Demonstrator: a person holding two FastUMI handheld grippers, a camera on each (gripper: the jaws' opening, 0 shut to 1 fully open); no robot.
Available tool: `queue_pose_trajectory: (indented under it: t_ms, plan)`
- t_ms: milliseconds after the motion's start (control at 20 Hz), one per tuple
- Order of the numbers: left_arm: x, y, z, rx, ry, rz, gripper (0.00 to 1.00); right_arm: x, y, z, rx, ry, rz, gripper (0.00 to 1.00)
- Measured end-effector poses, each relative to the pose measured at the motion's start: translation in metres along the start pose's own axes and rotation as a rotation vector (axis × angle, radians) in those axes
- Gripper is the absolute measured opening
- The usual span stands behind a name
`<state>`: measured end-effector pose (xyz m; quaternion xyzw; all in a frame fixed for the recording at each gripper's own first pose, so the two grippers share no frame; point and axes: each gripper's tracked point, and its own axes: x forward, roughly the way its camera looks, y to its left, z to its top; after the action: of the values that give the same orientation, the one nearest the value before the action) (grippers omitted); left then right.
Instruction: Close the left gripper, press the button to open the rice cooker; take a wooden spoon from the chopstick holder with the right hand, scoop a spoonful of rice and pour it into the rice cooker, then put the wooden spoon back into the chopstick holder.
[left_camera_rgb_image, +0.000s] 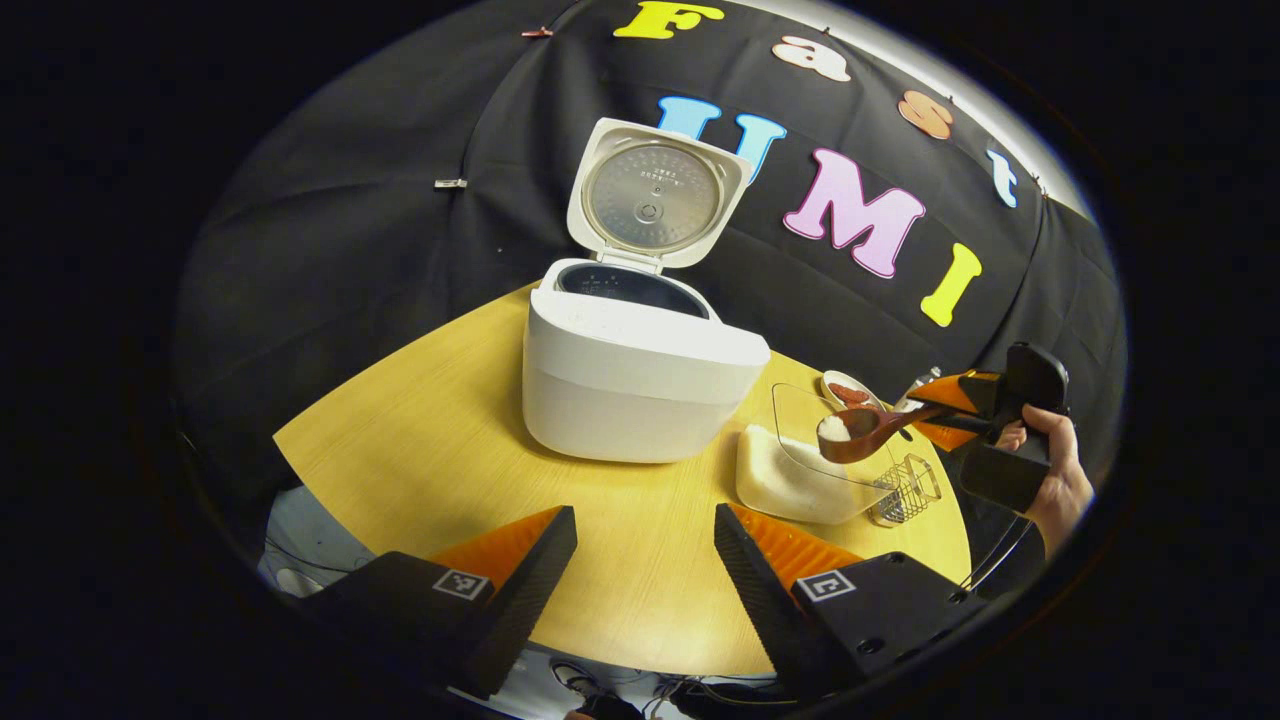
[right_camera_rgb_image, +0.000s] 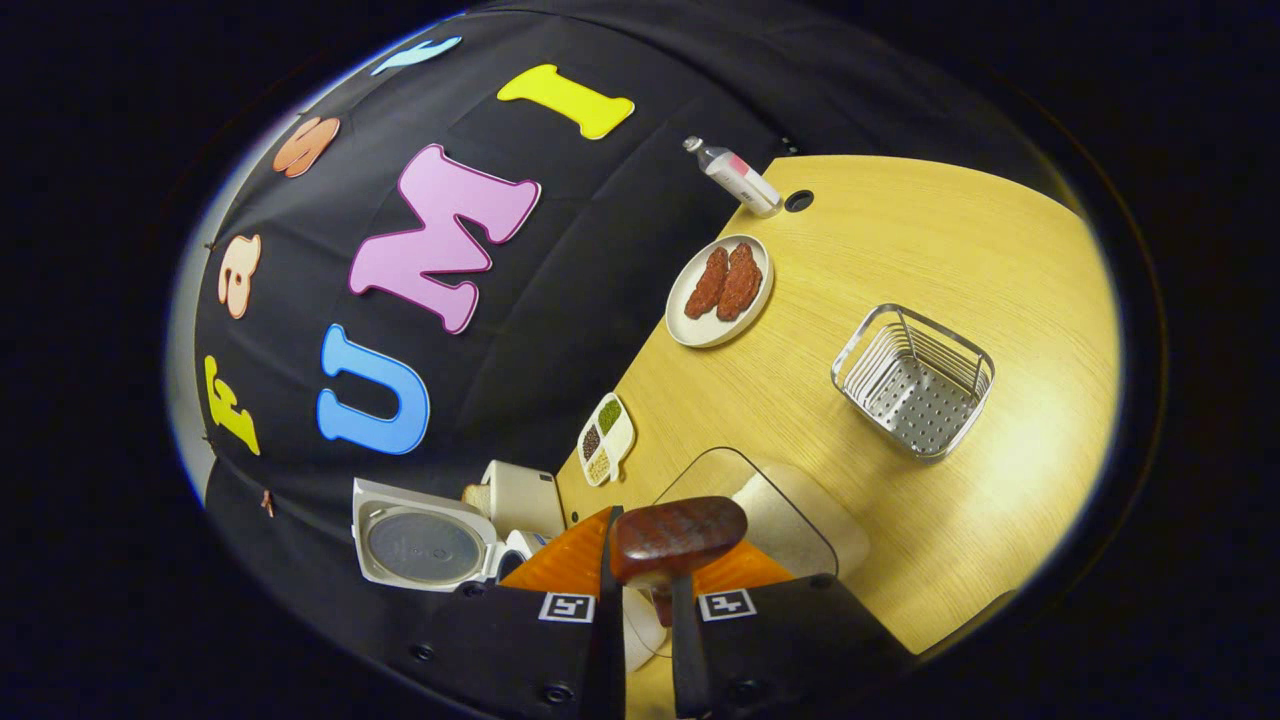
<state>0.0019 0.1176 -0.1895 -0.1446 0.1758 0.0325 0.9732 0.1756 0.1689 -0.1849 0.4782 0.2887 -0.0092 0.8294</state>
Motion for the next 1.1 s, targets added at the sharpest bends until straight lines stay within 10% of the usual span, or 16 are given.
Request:
queue_pose_trajectory:
  t_ms: [1100]
  plan:
    - [-0.020,0.041,0.050,-0.020,-0.138,0.089,0.96,0.029,0.213,-0.068,0.006,0.108,0.249,0.23]
